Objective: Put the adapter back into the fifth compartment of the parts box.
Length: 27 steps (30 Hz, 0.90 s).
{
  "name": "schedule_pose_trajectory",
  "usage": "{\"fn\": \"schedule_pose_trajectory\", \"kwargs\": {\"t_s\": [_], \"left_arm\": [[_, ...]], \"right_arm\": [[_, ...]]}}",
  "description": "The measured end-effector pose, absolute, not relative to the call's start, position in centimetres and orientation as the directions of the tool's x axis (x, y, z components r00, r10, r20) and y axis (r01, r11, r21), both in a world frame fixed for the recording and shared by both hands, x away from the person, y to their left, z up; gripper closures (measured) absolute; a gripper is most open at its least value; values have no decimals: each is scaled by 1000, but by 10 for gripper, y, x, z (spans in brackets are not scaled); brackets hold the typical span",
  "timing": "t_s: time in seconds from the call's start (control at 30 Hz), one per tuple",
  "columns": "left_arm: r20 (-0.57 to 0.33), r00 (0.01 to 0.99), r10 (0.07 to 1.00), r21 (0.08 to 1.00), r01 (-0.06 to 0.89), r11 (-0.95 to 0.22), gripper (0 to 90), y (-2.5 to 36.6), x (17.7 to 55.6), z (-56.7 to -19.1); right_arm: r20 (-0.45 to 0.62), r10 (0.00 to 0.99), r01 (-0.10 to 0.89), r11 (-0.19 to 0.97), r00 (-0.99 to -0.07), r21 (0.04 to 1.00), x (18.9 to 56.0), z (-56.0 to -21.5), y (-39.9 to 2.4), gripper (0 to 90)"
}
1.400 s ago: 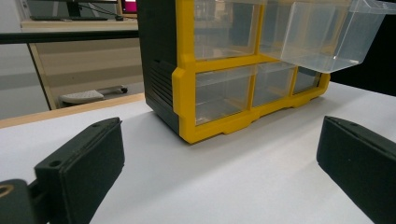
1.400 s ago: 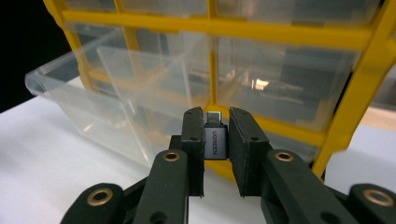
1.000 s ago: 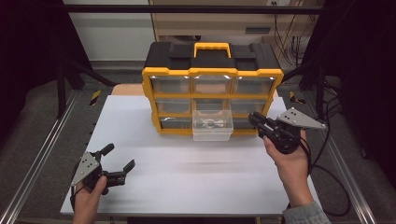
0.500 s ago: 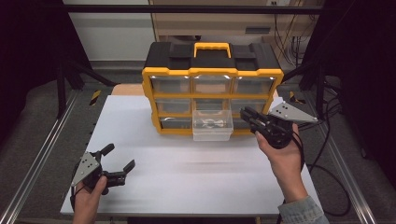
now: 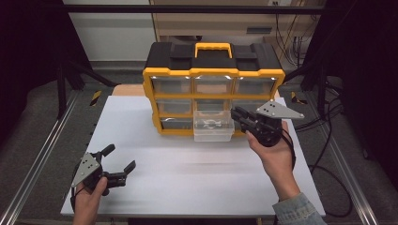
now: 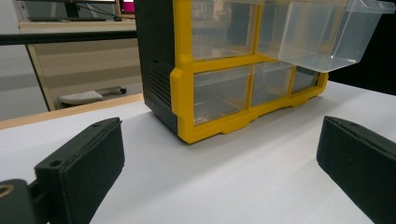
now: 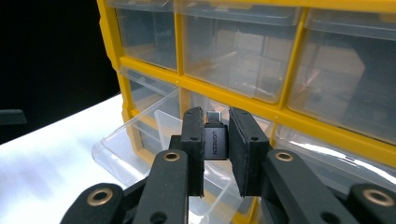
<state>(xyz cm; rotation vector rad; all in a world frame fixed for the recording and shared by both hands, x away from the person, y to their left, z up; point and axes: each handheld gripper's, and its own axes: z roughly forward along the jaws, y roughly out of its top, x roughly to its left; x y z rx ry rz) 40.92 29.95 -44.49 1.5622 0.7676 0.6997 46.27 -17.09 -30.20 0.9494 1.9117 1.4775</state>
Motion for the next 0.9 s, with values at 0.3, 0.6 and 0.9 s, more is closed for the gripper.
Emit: {"fn": "schedule_pose_trajectory", "kwargs": {"t_s": [0.3, 0.6, 0.9], "left_arm": [[13, 601, 799, 993, 88, -83, 7, 299, 409, -445], [14, 602, 798, 992, 89, -84, 8, 299, 409, -445], [14, 603, 798, 993, 88, -84, 7, 299, 409, -445]], "right_arm": [[-9, 789, 204, 170, -615, 964, 467, -301, -162, 763], [-38, 781, 195, 202, -623, 960, 469, -297, -155, 762], [-50, 777, 197, 220, -627, 956, 470, -295, -149, 762]]}}
